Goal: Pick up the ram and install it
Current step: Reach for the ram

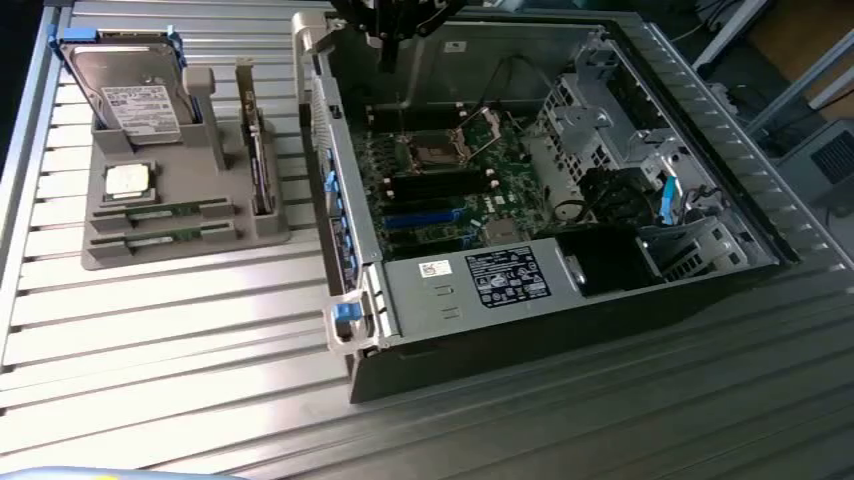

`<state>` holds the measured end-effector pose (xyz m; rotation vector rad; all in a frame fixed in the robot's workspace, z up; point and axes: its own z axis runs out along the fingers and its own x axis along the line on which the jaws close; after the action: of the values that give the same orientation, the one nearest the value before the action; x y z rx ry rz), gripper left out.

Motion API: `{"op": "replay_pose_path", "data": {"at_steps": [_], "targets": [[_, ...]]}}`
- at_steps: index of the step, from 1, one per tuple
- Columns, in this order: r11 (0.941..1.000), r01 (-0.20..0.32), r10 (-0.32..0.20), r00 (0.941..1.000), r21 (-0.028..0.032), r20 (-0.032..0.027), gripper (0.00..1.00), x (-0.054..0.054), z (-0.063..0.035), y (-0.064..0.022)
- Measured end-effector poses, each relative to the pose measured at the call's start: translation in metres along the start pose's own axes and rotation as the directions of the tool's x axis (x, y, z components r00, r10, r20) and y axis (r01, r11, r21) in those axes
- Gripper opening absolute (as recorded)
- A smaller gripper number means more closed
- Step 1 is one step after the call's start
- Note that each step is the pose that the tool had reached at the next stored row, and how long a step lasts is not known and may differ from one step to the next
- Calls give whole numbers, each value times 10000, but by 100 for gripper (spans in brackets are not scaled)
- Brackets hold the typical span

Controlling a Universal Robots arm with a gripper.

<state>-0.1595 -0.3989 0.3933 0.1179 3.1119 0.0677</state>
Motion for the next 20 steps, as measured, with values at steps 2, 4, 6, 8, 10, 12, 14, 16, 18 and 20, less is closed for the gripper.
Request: {"op": "replay_pose_path", "data": {"at_steps": [2, 4, 6, 8, 10, 12, 14, 16, 18, 20], "targets": [[10000, -1, 1, 10000, 0, 1, 10, 102, -3, -8], [10000, 0, 0, 10000, 0, 1, 10, 131, -4, -10], [10000, -1, 1, 10000, 0, 1, 10, 155, -4, -11], [10000, 0, 0, 10000, 0, 1, 10, 178, -5, -13], [10000, 0, 0, 10000, 0, 1, 10, 222, -6, -17], [10000, -1, 1, 10000, 0, 1, 10, 263, -8, -20], [10000, -1, 1, 10000, 0, 1, 10, 322, -9, -24], [10000, 0, 0, 10000, 0, 1, 10, 350, -10, -26], [10000, 0, 0, 10000, -1, 1, 10, 380, -11, -29], [10000, -1, 1, 10000, 0, 1, 10, 455, -13, -34]]}}
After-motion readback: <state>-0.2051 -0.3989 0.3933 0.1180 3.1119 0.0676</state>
